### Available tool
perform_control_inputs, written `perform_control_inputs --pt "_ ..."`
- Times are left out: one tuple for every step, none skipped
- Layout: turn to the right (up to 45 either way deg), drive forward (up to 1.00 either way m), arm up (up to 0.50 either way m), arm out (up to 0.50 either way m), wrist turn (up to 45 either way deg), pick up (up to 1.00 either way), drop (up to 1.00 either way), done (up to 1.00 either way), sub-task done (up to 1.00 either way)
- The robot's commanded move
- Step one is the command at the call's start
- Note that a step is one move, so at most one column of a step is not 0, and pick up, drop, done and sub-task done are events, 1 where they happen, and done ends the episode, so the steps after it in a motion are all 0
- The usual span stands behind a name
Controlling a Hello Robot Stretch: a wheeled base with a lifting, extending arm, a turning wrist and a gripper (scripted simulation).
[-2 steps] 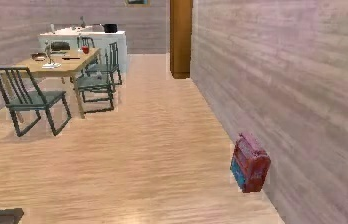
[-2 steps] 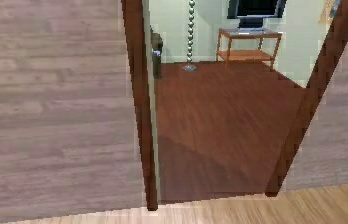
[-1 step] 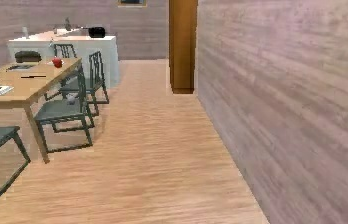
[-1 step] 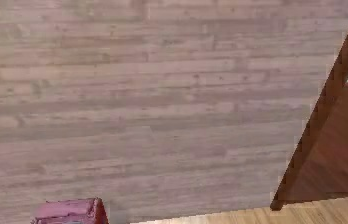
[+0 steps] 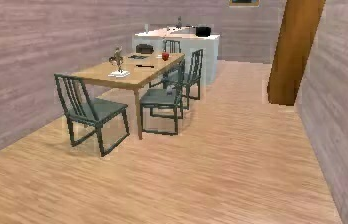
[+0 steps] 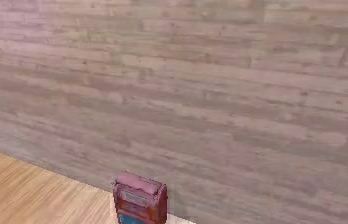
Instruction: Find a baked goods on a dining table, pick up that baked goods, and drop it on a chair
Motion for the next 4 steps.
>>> perform_control_inputs --pt "0.0 1.0 0.0 0.0 0.0 0.0 0.0 0.0 0.0" --pt "-3.0 0.0 0.0 0.0 0.0 0.0 0.0 0.0 0.0" --pt "0.0 0.25 0.0 0.0 0.0 0.0 0.0 0.0 0.0" --pt "36.0 0.0 0.0 0.0 0.0 0.0 0.0 0.0 0.0"
